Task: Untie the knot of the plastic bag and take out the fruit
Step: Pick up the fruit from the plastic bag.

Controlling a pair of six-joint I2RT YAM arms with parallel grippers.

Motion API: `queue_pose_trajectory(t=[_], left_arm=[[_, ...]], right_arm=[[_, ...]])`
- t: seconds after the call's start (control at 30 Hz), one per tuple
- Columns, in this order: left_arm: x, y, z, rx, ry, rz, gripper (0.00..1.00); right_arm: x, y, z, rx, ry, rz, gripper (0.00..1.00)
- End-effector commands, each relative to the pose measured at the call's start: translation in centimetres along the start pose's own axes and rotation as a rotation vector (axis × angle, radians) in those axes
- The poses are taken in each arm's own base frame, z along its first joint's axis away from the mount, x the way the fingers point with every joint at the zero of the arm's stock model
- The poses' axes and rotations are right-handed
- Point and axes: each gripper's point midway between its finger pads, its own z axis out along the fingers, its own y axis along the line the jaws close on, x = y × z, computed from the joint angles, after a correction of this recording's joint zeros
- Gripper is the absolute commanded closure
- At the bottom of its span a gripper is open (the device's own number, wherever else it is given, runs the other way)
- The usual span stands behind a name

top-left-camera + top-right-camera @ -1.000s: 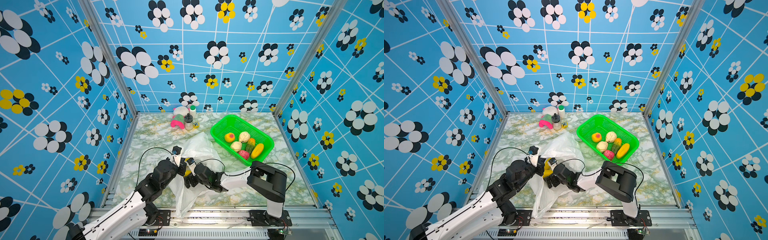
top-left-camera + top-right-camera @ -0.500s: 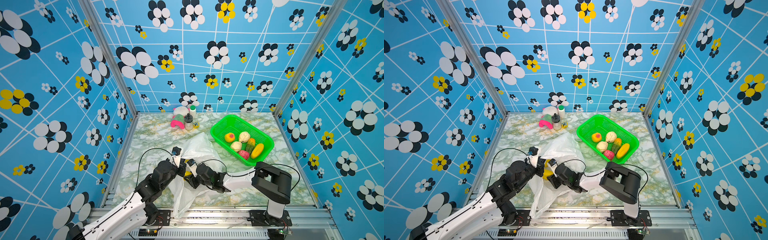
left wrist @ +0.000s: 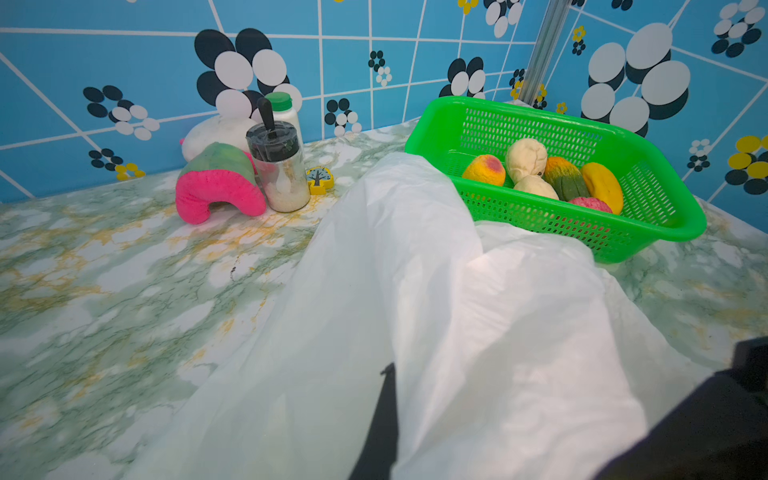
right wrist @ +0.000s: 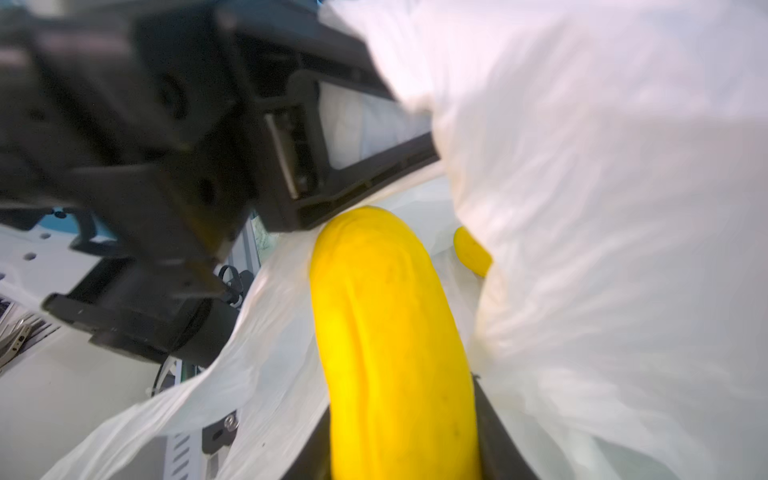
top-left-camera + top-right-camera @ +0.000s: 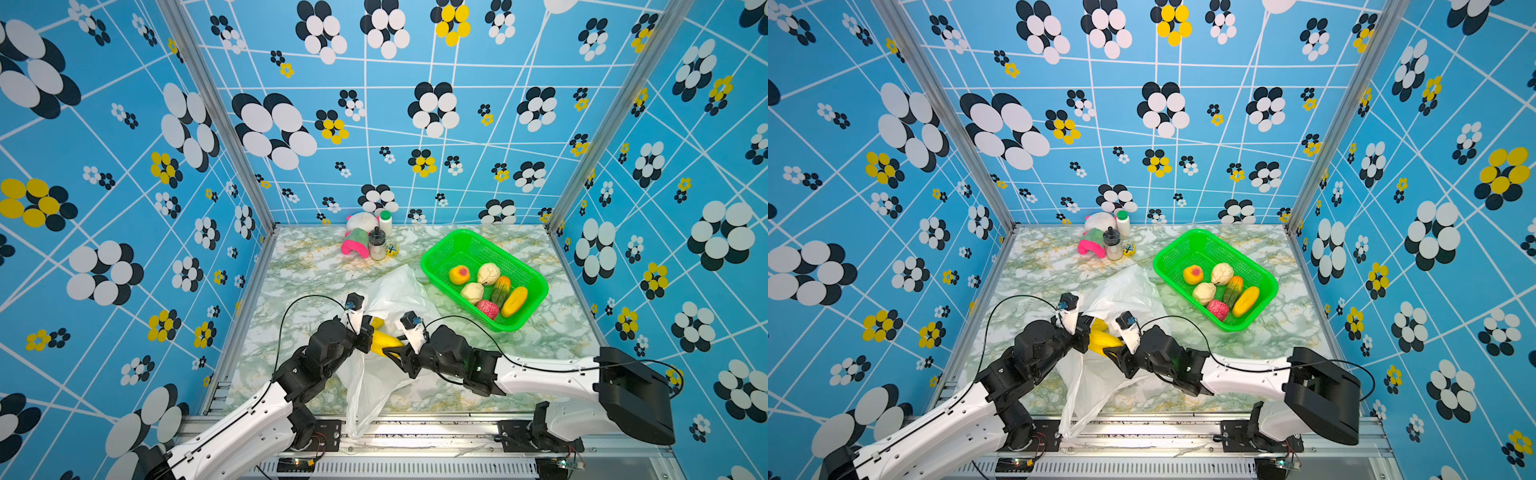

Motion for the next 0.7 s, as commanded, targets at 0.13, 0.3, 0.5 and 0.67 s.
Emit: queue_pose_trajectory(t=[0.13, 0.3, 0.5, 0.67], left_arm=[[-0.5, -0.1, 0.4, -0.004, 0.000, 0.000, 1.00], [-0.7, 0.3, 0.2, -0.027, 0.004, 0.003, 1.00], [-0.5, 0.0, 0.1, -0.010, 0.004, -0.002, 1.00], [-0.4, 0.1, 0.0, -0.018, 0.011, -0.008, 1.00]], right_arm=[[-1.0, -1.9, -4.8, 0.116, -0.068, -0.110, 0.71], [-3.0, -2.1, -8.2, 0.141, -0.175, -0.121, 0.71], [-5.2, -7.7, -12.7, 0.448, -0.348, -0.054, 0.72], [-6.2, -13.6, -15.6, 0.698, -0.331, 0.050, 0.70]])
